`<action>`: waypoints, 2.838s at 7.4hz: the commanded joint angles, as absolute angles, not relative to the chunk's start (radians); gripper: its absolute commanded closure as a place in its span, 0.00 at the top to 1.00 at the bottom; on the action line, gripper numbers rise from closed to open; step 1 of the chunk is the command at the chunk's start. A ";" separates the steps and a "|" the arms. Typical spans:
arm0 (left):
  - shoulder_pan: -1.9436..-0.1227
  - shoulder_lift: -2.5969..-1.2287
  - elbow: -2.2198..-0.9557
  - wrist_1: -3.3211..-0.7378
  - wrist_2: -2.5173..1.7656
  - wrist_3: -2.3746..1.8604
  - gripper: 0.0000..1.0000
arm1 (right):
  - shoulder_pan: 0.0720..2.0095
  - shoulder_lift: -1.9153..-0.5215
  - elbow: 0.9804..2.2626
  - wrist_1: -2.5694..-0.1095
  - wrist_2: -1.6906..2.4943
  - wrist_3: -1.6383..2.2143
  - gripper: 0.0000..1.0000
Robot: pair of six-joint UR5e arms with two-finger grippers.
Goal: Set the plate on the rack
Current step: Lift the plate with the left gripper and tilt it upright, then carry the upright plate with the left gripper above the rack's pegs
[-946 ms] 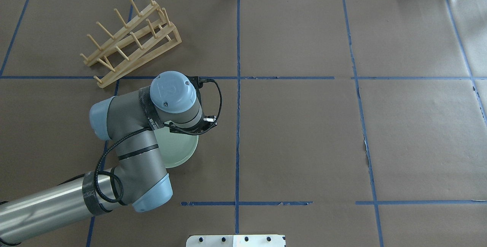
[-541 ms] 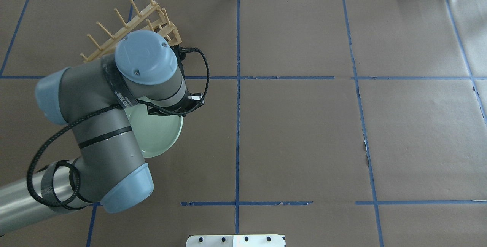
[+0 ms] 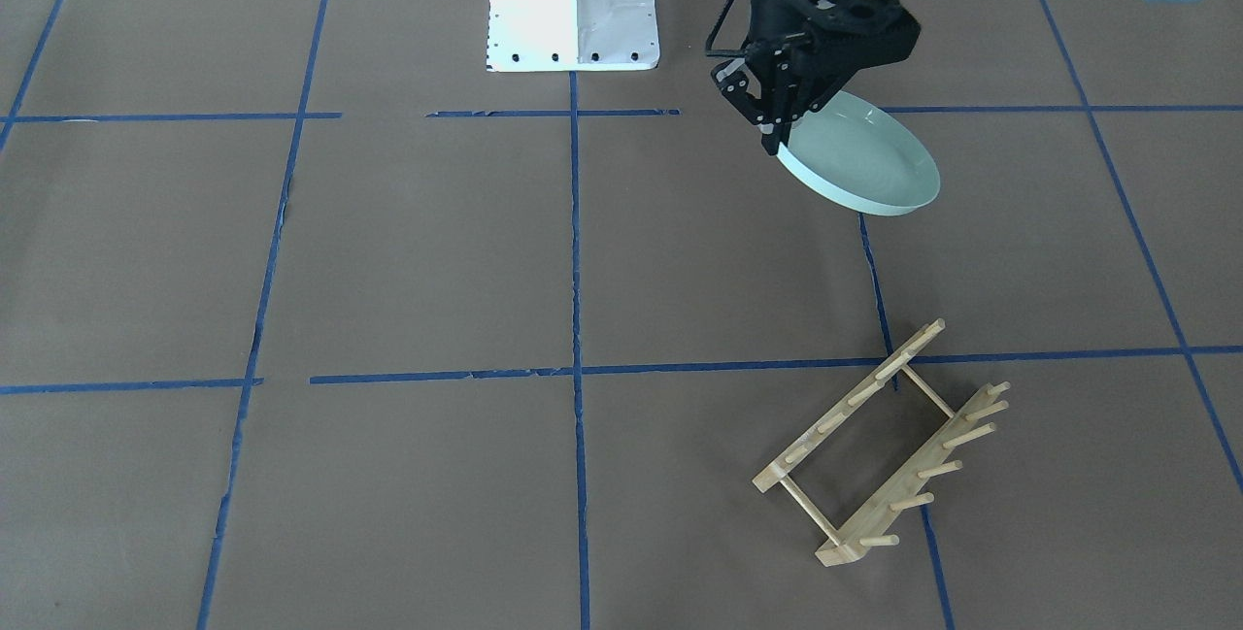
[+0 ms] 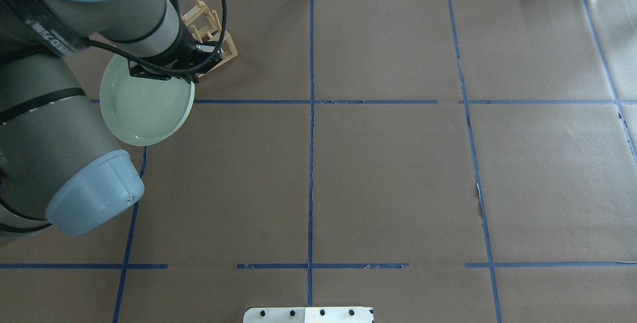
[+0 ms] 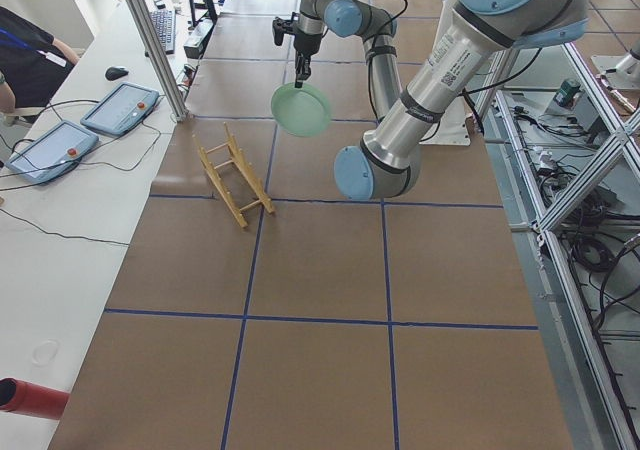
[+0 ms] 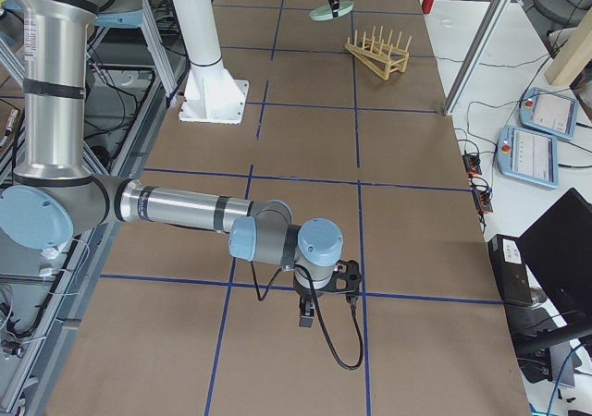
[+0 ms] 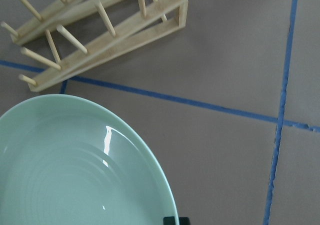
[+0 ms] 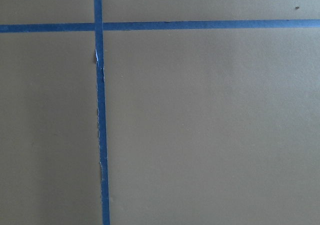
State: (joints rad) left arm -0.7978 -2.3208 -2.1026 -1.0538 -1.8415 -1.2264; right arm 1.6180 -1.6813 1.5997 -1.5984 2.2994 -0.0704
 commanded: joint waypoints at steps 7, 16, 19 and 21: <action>-0.982 -2.025 -2.342 -1.619 -1.879 -1.392 0.00 | 1.618 -1.681 1.598 -1.598 2.299 -0.071 1.00; -1.058 -1.780 -1.805 -3.039 -1.901 -1.779 0.00 | 1.618 -1.681 1.598 -1.598 2.299 -0.071 1.00; -1.069 -1.948 -1.628 -3.045 -1.899 -1.859 0.00 | 1.618 -1.681 1.598 -1.598 2.299 -0.071 1.00; -1.071 -2.041 -1.493 -3.050 -1.894 -1.859 0.00 | 1.618 -1.681 1.600 -1.598 2.299 -0.071 1.00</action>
State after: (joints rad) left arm -1.0693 -1.9767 -1.5792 -3.0475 -1.8976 -1.8539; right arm 1.6183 -1.6812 1.5986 -1.5984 2.2994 -0.0706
